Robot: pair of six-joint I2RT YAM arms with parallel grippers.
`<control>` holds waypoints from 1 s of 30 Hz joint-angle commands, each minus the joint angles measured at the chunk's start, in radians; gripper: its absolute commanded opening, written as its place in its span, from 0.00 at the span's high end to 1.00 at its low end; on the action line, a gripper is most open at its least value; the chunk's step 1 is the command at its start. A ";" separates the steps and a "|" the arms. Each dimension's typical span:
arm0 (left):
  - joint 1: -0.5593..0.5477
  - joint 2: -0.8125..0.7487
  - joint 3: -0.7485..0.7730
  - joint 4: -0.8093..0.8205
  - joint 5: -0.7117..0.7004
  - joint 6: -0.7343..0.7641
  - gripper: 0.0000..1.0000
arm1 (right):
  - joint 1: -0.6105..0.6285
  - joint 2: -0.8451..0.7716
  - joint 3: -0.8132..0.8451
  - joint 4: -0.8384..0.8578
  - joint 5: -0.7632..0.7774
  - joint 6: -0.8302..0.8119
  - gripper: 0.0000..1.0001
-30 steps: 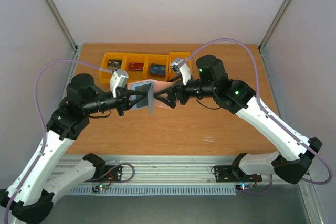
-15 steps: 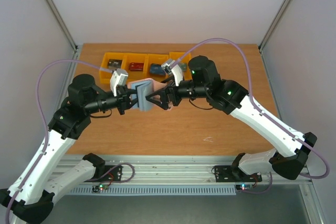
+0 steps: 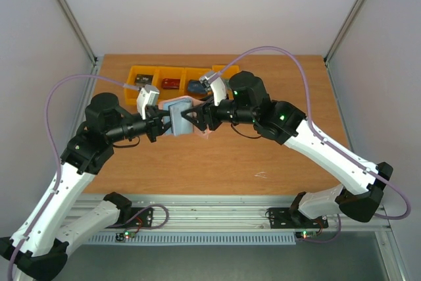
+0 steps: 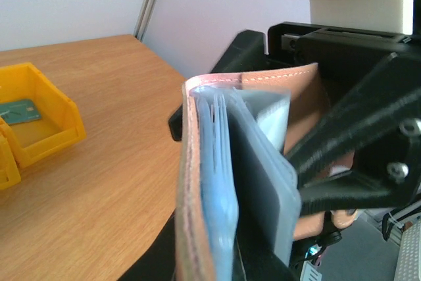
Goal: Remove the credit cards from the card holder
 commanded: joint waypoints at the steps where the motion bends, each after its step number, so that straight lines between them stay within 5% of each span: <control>1: -0.005 -0.018 -0.004 0.106 0.071 -0.023 1.00 | 0.003 -0.021 -0.002 -0.005 0.116 0.013 0.43; 11: 0.006 -0.025 -0.018 0.157 0.141 -0.069 1.00 | -0.007 -0.069 -0.010 -0.054 0.106 -0.018 0.98; 14: 0.012 -0.029 -0.024 0.174 0.184 -0.077 0.95 | -0.010 -0.083 -0.010 -0.076 0.098 -0.036 0.99; 18: 0.020 -0.037 -0.014 0.179 0.282 -0.061 0.51 | -0.026 -0.114 -0.017 -0.087 0.065 -0.041 0.99; 22: 0.026 -0.041 0.009 0.109 0.305 0.011 0.31 | -0.029 -0.126 0.000 -0.110 0.040 -0.053 0.99; 26: 0.028 -0.044 0.010 0.107 0.308 0.032 0.21 | -0.028 -0.123 0.019 -0.127 0.025 -0.055 0.99; 30: 0.028 -0.044 0.008 0.094 0.246 0.040 0.33 | -0.029 -0.124 0.021 -0.122 -0.011 -0.057 0.99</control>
